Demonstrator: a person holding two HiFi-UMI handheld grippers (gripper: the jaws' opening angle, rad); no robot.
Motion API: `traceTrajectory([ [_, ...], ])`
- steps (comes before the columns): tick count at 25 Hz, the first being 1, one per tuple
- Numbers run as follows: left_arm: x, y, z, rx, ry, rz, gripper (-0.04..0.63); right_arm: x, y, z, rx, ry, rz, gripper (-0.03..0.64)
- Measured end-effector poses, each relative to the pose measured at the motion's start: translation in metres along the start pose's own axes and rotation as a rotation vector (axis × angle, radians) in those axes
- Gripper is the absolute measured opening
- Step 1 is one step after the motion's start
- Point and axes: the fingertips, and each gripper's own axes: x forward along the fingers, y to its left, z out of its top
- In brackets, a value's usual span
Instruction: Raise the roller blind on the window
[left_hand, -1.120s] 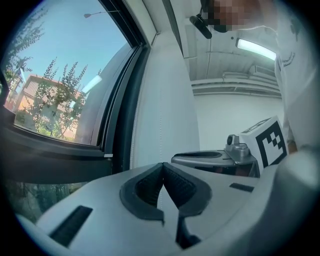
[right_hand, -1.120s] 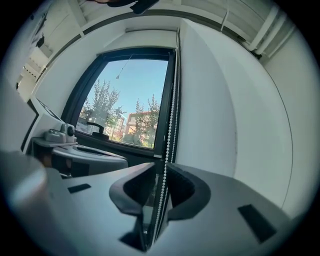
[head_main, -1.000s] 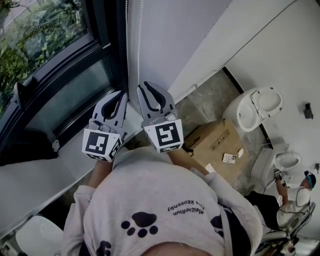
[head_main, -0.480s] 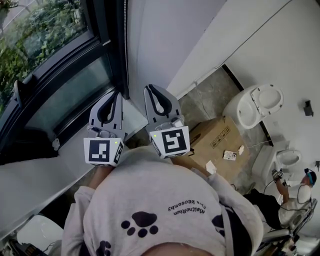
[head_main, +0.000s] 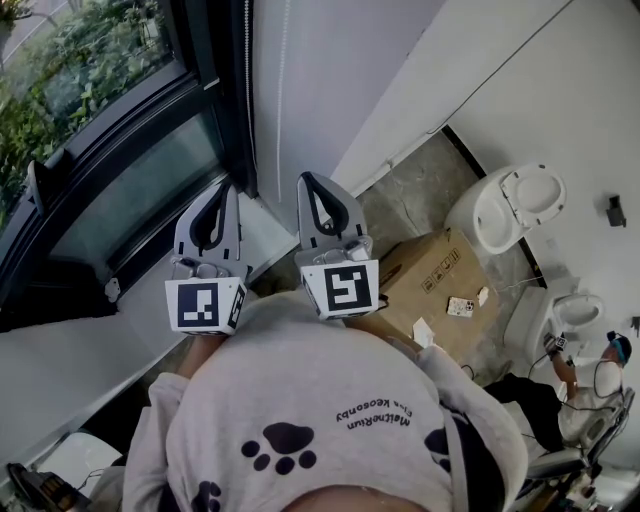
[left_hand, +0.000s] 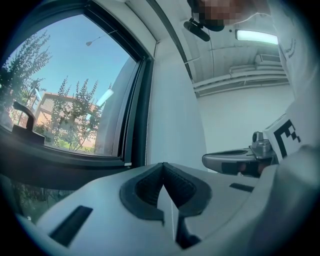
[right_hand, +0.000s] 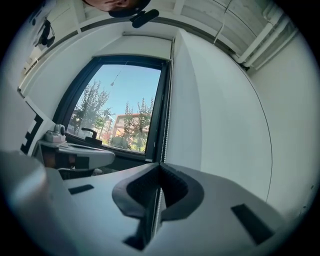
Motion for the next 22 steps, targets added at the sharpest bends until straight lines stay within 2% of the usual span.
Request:
traceTrajectory([
  [8, 0.0010, -0.0015, -0.0005, 0.006, 0.002, -0.010, 0.008, -0.0013, -0.0036, 0.0004, 0.007, -0.021, -0.025, 0.009],
  [22, 0.0002, -0.0038, -0.0007, 0.004, -0.012, -0.026, 0.008, -0.0004, 0.0015, -0.0024, 0.018, -0.007, -0.015, 0.009],
])
